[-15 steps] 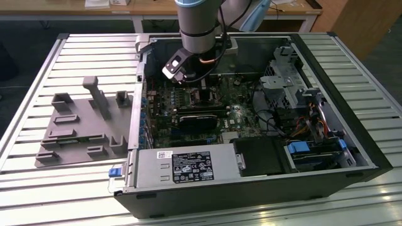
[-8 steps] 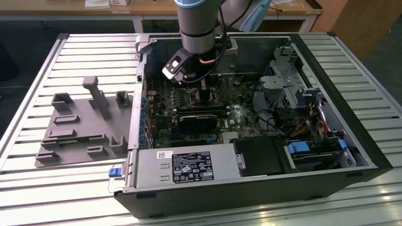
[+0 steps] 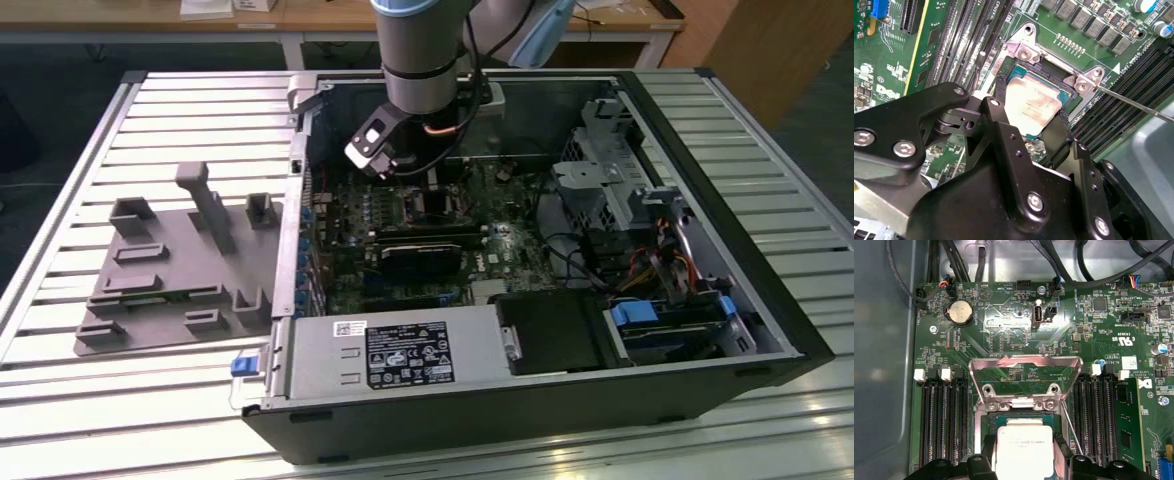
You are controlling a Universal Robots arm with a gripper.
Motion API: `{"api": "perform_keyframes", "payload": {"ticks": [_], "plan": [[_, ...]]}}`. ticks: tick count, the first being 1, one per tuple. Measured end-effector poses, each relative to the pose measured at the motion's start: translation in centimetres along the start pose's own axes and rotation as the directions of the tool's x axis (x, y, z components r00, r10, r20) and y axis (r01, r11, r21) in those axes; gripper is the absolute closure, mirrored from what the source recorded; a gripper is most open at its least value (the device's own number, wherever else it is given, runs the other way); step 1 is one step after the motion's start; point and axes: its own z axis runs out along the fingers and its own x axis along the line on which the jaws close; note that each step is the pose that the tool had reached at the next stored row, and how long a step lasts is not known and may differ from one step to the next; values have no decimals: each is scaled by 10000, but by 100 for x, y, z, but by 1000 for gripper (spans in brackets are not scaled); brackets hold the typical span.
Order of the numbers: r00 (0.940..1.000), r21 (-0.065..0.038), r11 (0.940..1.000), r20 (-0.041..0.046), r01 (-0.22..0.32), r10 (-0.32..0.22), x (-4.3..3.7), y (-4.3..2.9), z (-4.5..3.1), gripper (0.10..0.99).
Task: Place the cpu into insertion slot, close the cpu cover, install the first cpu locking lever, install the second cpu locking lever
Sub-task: 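Place the cpu into insertion slot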
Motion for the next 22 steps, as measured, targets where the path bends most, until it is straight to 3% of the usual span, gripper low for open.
{"api": "perform_keyframes", "payload": {"ticks": [12, 14, 15, 22], "plan": [[10000, -1, 10000, -13, 96, -96, 0, 0, 2, 549], [10000, -1, 10000, -12, 96, -96, 0, 0, 3, 537], [10000, 0, 10000, -12, 97, -97, 0, 0, 3, 475], [10000, 0, 10000, -11, 96, -96, 0, 2, -21, 475]]}}
